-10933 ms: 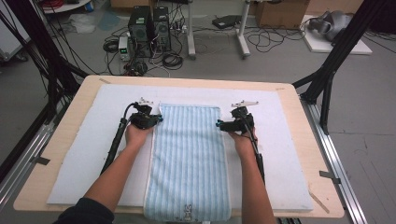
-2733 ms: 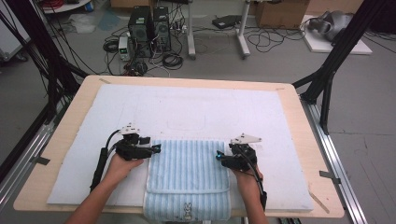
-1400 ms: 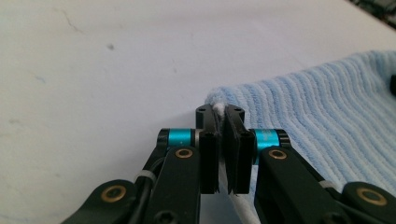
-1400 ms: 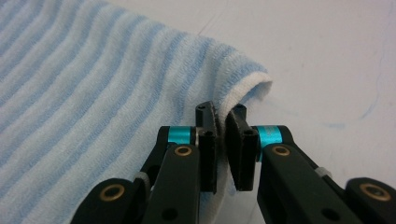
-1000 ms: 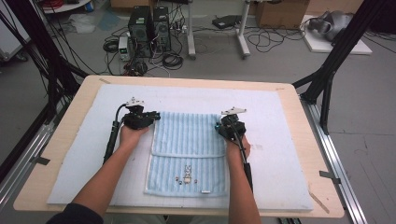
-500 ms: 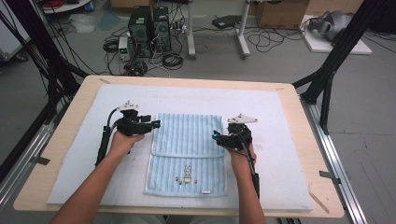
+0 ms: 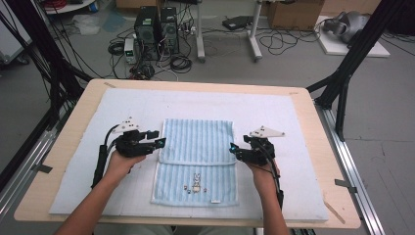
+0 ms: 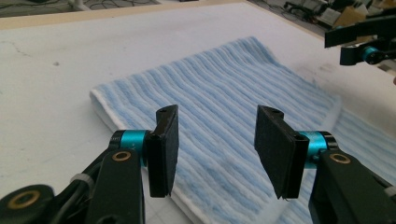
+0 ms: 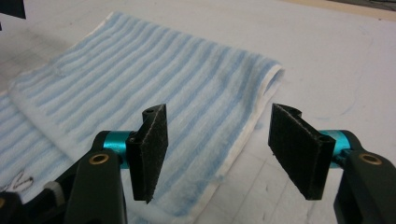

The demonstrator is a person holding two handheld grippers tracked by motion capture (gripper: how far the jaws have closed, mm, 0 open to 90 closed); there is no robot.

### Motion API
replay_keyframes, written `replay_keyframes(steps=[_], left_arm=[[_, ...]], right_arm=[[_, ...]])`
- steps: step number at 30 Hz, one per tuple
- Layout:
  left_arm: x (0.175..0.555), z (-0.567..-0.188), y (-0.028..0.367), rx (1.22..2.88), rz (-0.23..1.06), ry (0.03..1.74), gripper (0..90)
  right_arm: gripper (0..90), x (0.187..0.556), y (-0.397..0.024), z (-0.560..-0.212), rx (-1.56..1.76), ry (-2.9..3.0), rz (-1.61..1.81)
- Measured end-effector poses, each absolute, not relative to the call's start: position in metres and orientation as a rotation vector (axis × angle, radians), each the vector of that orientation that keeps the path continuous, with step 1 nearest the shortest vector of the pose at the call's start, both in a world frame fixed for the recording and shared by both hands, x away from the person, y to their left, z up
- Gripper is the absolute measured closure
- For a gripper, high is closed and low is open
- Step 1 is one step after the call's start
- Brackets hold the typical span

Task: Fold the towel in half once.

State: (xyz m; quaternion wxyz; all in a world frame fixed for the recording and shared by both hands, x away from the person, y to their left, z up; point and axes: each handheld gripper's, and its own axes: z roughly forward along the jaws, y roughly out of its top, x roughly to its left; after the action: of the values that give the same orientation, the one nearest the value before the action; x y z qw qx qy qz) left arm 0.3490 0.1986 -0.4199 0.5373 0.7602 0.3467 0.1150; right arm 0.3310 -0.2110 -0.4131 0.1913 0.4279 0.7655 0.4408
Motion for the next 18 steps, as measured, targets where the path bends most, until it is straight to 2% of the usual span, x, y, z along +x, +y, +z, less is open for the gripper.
replay_keyframes(steps=[8,18], left_arm=[[0.33,-0.434,0.192,1.944,0.263,0.754,55.8],[0.326,-0.443,0.183,2.054,0.276,0.742,52.3]], right_arm=[[37.5,0.312,-0.215,-0.421,1.202,2.149,1.295],[37.4,0.305,-0.212,-0.43,1.219,2.157,1.31]])
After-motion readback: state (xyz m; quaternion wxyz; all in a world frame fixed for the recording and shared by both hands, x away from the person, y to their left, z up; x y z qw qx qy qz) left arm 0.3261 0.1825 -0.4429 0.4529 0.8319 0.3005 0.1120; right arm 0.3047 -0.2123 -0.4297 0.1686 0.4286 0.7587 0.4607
